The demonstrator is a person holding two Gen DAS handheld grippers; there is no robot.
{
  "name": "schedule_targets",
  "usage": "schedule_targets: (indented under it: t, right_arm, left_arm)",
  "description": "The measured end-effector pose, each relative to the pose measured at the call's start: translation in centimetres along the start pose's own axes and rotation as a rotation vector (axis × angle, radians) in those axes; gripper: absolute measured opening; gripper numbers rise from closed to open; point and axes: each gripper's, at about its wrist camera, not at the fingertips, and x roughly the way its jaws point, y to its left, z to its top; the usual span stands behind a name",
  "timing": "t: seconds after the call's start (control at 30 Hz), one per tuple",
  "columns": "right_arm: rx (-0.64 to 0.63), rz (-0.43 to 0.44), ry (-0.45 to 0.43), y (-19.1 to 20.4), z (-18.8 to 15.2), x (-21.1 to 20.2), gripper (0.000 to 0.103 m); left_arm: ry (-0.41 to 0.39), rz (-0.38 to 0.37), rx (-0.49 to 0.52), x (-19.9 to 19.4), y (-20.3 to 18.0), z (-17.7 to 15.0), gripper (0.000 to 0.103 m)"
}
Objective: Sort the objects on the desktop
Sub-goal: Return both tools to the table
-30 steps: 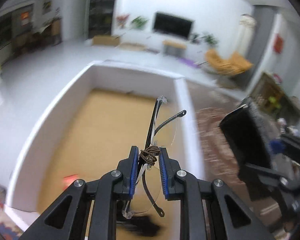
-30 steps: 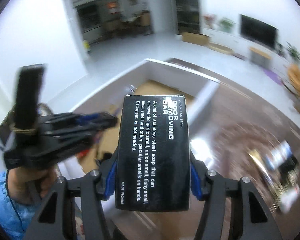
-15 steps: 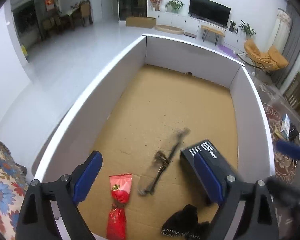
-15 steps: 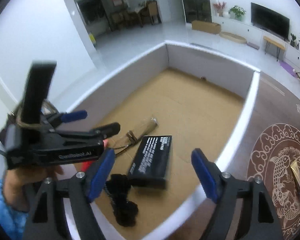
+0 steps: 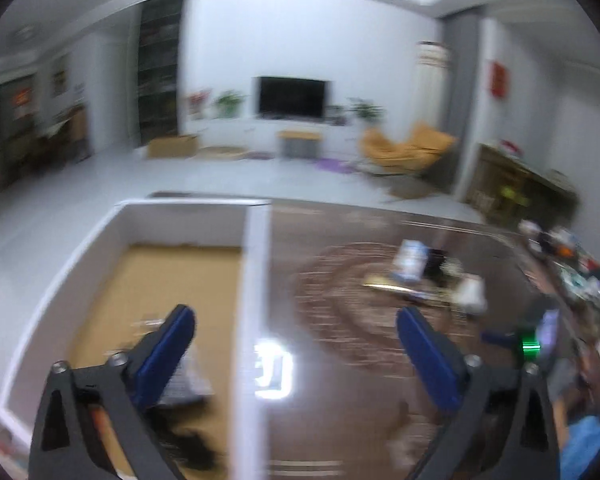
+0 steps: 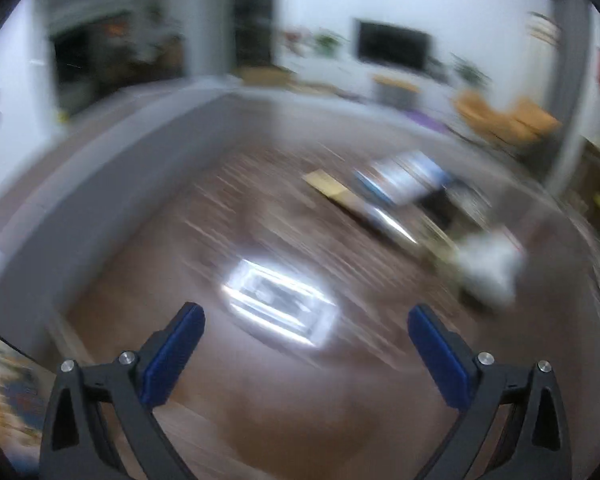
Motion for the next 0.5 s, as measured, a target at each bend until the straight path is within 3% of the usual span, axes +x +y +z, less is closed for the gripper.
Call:
schedule_targets:
  t: [0.07, 0.13, 0.23, 0.4, 0.5]
  right_arm:
    - [0.063, -0.047, 0.041, -3.9, -2.7, 0.3, 0.102]
    - [0.131, -0.086, 0.066, -7.4, -4.4, 0.6, 0.102]
    - [0.206, -0.118, 0.088, -10.6, -5.9, 0.7, 0.102]
    - [0.231, -0.135, 0.102, -13.2, -6.5, 1.2, 0.102]
    - [0.217, -0.134, 0.098, -13.7, -6.3, 1.3, 0.102]
  left_arm:
    - [0.043, -0.073, 0.038, 1.3, -3.9, -0.9, 0.103]
    - [0.109, -0.096, 0.063, 4.1, -6.9, -2.4, 0.103]
    - [0.233, -0.088, 0.090, 10.9, -10.4, -5.4, 0.103]
    - [0.314, -0.002, 0.154, 17.3, -13.9, -8.9, 0.103]
    - [0.346, 0.009, 0.156, 19.4, -15.3, -9.9, 0.103]
